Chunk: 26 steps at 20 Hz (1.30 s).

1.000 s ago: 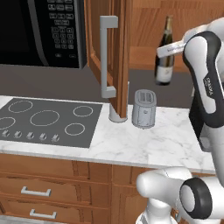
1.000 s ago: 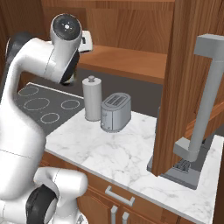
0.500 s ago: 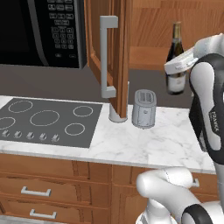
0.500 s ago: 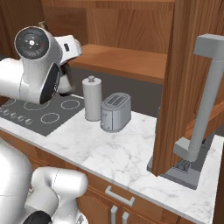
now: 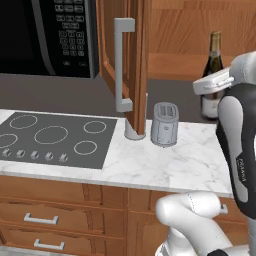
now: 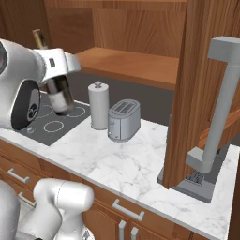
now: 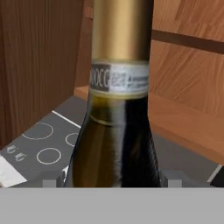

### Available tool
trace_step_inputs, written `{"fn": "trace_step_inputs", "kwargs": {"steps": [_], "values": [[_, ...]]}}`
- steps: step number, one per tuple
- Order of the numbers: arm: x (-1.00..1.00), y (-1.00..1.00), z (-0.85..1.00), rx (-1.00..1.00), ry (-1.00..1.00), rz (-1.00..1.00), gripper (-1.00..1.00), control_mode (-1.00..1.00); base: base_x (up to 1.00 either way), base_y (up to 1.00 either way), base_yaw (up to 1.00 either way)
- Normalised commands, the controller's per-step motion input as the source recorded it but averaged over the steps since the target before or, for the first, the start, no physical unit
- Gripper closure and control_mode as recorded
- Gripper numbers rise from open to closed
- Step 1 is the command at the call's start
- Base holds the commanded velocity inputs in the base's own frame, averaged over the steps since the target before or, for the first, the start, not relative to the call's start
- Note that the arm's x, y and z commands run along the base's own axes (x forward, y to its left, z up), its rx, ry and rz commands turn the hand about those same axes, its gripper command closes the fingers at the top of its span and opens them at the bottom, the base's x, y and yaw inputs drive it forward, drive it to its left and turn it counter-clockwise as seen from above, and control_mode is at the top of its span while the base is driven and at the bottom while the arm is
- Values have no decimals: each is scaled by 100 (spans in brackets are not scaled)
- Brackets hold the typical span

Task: Get the candle and the wine from the cabinet and move them to the dining counter.

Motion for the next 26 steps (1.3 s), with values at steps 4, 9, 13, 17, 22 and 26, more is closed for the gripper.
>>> {"fn": "trace_step_inputs", "kwargs": {"steps": [4,9,13,17,22,26], "values": [[-56,-12,0,0,3,-13,100,-100,0,0,0],[-30,-20,0,0,2,-8,100,-100,0,0,0],[0,-20,0,0,0,0,100,-100,0,0,0],[0,-16,0,0,0,0,100,-100,0,0,0],[0,-6,0,1,3,0,100,-100,0,0,0],[0,-2,0,4,4,0,100,-100,0,0,0]]}}
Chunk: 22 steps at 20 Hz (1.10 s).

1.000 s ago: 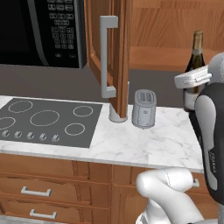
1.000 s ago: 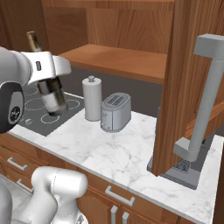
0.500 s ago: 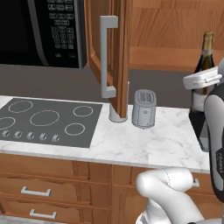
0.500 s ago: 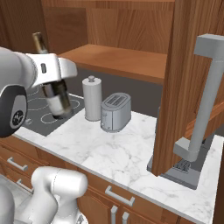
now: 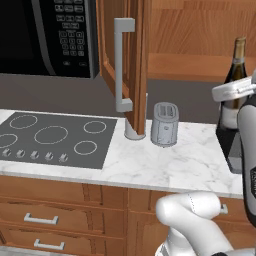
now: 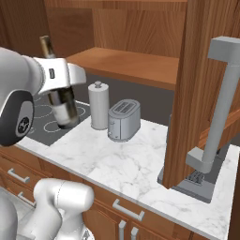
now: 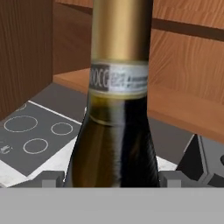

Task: Get the candle and the wine from the cabinet and move them to the dining counter.

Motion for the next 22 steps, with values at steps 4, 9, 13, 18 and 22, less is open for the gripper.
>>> {"fn": "trace_step_inputs", "kwargs": {"steps": [4,9,13,18,22], "values": [[0,0,0,14,9,0,100,-100,0,0,0],[0,0,0,3,1,0,100,-100,0,0,0],[-3,0,-1,0,0,0,100,100,-7,0,0],[0,0,0,0,0,0,100,100,-78,0,0],[0,0,0,0,0,0,100,100,-100,0,0]]}}
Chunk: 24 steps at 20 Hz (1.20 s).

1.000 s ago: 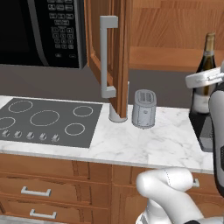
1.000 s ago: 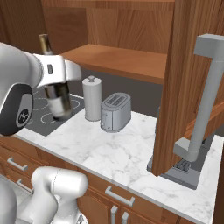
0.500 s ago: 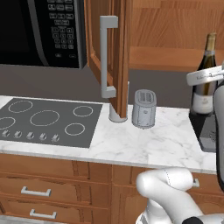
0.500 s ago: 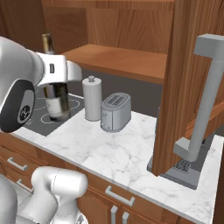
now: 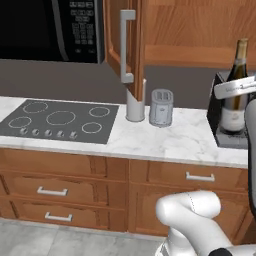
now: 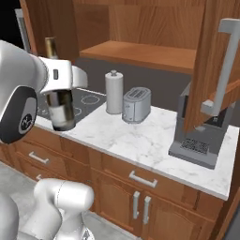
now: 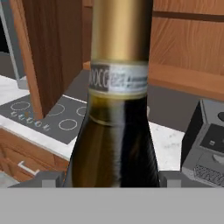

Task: Get the candle and the wine from the cabinet and move them to the dining counter.

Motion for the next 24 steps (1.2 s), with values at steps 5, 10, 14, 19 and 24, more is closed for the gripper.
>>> {"fn": "trace_step_inputs", "kwargs": {"steps": [5,10,14,19,24], "values": [[0,0,0,0,0,0,100,100,-100,0,0],[0,0,0,0,0,0,100,100,-100,-6,2],[0,0,0,0,0,0,100,100,-100,-25,51],[0,0,0,0,0,0,100,100,-77,-23,97],[0,0,0,0,0,0,100,100,-65,-13,100]]}}
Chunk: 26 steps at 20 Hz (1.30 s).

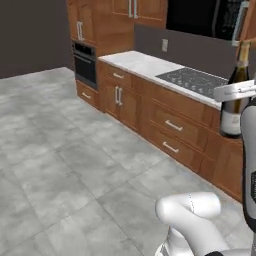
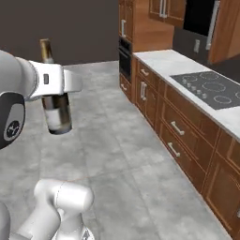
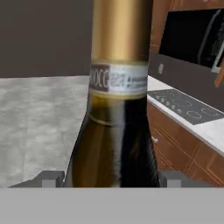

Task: Get the candle and the wine from the cabinet and move them to the dining counter.

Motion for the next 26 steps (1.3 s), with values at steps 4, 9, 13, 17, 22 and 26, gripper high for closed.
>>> {"fn": "trace_step_inputs", "kwargs": {"steps": [4,9,13,17,22,26], "values": [[0,0,0,0,0,0,100,100,-57,-8,100],[0,0,0,0,0,0,100,100,-55,-4,100],[0,0,0,0,0,0,100,100,-71,0,98],[0,0,0,0,0,0,100,100,-47,47,82],[0,0,0,0,0,0,100,100,17,100,25],[0,0,0,0,0,0,100,100,79,100,0]]}}
